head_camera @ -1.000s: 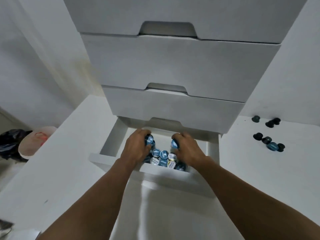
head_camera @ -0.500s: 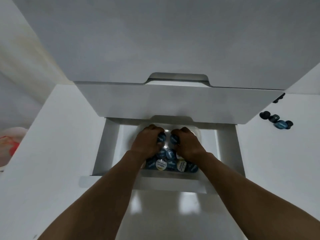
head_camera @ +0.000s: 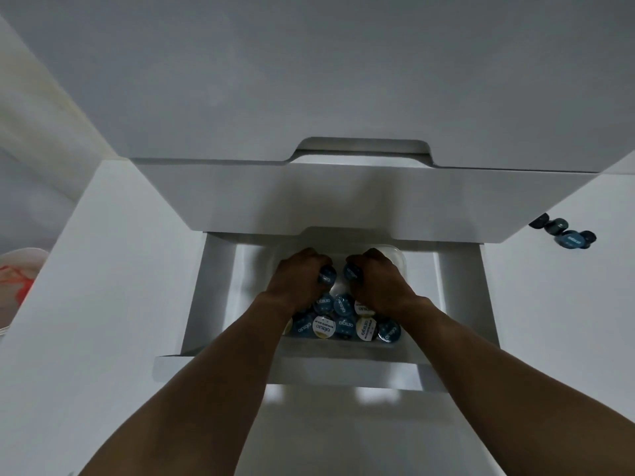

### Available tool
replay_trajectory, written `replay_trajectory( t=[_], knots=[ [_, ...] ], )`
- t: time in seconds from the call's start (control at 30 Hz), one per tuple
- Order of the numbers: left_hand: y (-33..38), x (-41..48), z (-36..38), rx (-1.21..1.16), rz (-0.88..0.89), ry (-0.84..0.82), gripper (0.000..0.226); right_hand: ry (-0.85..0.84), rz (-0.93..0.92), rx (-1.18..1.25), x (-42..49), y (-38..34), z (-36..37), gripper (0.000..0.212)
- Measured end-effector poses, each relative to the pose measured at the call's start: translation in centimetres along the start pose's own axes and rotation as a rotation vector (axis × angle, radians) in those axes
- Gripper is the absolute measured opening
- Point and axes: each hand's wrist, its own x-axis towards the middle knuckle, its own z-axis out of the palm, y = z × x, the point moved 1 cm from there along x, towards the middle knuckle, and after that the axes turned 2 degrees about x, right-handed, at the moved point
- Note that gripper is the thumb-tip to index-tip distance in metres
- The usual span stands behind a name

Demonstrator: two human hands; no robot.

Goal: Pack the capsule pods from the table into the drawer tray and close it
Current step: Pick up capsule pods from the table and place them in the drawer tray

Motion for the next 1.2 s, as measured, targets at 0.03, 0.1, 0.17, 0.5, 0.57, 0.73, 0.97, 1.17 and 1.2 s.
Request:
replay_trajectory(
  t=[0.03, 0.1, 0.17, 0.5, 0.57, 0.73, 0.97, 1.17, 1.2],
  knots=[
    [-0.05, 0.02, 0.00, -0.004, 0.001, -0.008, 0.038, -0.006, 0.012, 0.006, 0.05, 0.06, 0.02, 0.044],
    [-0.26, 0.06, -0.10, -0.012, 0.008, -0.021, 0.038, -0.012, 0.020, 0.013, 0.19, 0.16, 0.04, 0.041],
    [-0.50, 0.11, -0.22, -0.015, 0.006, -0.028, 0.037, -0.024, 0.014, 0.005, 0.24, 0.22, 0.03, 0.039],
    [-0.06, 0.41, -0.37, -0.004, 0.022, -0.006, 0.031, 0.016, -0.003, 0.036, -0.50, 0.49, 0.07, 0.038],
    [-0.03, 0.42, -0.47, 0.005, 0.031, -0.007, 0.029, 0.018, 0.013, 0.032, -0.34, 0.47, 0.13, 0.038],
    [0.00, 0.37, -0.51, 0.044, 0.049, -0.007, 0.029, -0.026, 0.063, 0.027, 0.26, 0.34, 0.17, 0.037],
    [-0.10, 0.39, -0.47, 0.112, 0.070, -0.038, 0.030, -0.082, 0.014, -0.041, -0.27, 0.16, -0.08, 0.034],
    [-0.04, 0.30, -0.14, 0.157, 0.082, -0.038, 0.033, -0.069, -0.019, -0.084, -0.74, 0.03, 0.32, 0.032],
    [0.00, 0.31, -0.11, 0.166, 0.085, -0.035, 0.033, -0.070, -0.022, -0.092, -0.73, 0.04, 0.35, 0.031]
  ],
)
